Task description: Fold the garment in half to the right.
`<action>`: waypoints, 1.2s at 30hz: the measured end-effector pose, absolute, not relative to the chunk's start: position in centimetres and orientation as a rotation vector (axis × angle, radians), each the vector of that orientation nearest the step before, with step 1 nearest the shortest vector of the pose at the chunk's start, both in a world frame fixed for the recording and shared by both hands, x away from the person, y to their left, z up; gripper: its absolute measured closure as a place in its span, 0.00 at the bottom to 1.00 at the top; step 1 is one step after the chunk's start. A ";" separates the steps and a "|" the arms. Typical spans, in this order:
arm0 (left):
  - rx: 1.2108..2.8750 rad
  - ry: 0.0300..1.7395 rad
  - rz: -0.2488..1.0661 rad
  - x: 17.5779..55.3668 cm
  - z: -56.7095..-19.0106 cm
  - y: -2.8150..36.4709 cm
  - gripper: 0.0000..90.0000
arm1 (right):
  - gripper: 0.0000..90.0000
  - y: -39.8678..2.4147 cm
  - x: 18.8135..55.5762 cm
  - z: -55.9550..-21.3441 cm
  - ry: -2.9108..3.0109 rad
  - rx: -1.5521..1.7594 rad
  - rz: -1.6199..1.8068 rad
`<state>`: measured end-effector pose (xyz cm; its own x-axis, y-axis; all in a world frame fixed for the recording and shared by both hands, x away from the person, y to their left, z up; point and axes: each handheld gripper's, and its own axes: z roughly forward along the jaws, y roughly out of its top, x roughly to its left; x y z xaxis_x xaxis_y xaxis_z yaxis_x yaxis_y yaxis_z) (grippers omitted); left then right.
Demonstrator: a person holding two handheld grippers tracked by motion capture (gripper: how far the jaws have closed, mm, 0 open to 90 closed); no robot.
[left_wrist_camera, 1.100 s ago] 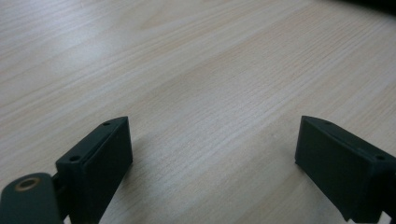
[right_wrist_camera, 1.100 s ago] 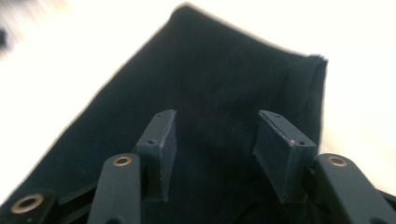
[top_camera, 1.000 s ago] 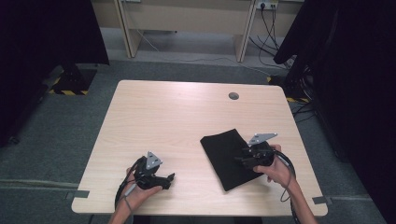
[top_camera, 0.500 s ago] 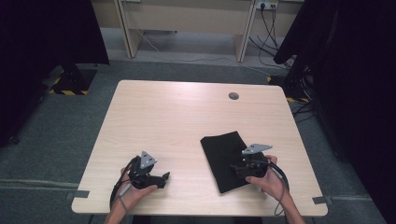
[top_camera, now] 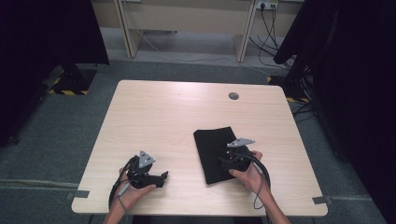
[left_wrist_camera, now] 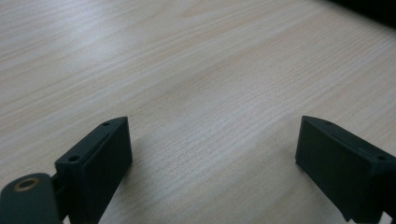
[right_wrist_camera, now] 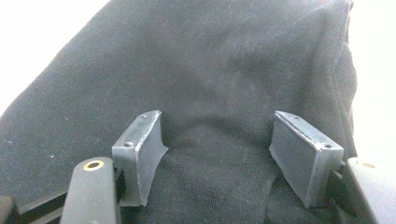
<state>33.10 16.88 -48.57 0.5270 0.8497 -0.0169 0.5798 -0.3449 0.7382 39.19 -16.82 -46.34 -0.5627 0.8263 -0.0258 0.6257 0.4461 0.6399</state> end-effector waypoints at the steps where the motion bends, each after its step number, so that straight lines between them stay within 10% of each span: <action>1: 2.059 1.157 0.489 33.1 -48.6 16.9 0.10 | 0.39 -16.5 39.5 -46.3 2.363 1.245 0.836; 36: 2.057 1.172 0.492 33.2 -48.6 16.9 0.08 | 0.31 -13.3 44.3 -46.1 2.354 1.320 0.874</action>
